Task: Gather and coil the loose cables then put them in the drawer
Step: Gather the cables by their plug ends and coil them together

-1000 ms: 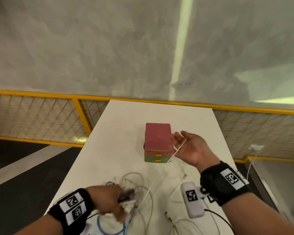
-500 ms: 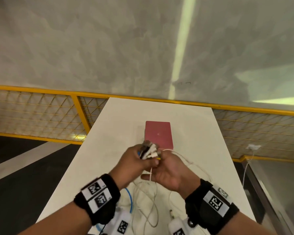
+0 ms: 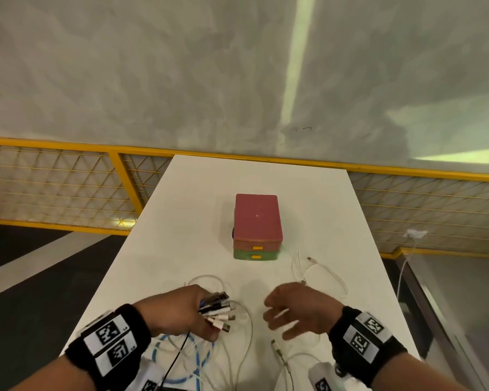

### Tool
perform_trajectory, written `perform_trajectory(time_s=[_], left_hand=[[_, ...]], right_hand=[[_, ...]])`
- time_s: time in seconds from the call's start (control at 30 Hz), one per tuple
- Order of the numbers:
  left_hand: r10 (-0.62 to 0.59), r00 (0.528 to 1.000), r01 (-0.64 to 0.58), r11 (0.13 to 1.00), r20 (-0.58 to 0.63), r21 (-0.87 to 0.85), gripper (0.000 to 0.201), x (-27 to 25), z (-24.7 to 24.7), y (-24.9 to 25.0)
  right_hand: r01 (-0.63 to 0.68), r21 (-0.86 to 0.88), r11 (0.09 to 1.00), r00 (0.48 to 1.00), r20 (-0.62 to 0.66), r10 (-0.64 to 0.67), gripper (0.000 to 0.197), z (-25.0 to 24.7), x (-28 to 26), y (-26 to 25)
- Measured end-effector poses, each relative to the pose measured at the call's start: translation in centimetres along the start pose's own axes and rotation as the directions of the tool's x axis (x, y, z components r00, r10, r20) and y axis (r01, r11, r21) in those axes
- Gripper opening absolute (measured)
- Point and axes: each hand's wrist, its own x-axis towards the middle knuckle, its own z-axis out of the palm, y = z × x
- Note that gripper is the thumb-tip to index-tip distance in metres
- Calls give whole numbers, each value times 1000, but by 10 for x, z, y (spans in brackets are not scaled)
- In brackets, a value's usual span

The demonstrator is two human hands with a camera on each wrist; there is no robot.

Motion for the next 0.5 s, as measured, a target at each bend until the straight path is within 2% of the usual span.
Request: perform_trajectory(time_s=[0.03, 0.1, 0.2, 0.23, 0.3, 0.33, 0.4, 0.5], left_hand=[[-2, 1000, 2, 1000, -16, 27, 26, 0, 0, 0], [29, 995, -27, 999, -97, 21, 16, 1, 1, 6], [50, 971, -84, 987, -234, -136, 11, 2, 5, 21], [27, 961, -87, 974, -273, -211, 13, 3, 6, 24], [-31, 940, -81, 947, -339, -312, 12, 7, 7, 27], [-48, 931, -84, 937, -362, -339, 12, 8, 7, 30], [-21, 914, -126, 935, -406, -332, 19, 9, 7, 34], [10, 896, -168, 933, -444, -317, 20, 7, 5, 39]], right_hand=[[-25, -83, 996, 999, -39, 22, 18, -5, 4, 7], [-43, -170, 985, 978, -209, 6, 14, -19, 16, 19], [-71, -259, 963, 879, -473, -62, 13, -32, 40, 30], [-106, -346, 932, 855, -510, -92, 19, -32, 47, 33], [-204, -555, 807, 819, -548, -170, 43, -29, 62, 41], [-226, -591, 775, 806, -559, -192, 52, -27, 67, 43], [-213, -581, 785, 792, -573, -209, 54, -23, 73, 45], [-228, -603, 764, 778, -585, -230, 44, -23, 78, 42]])
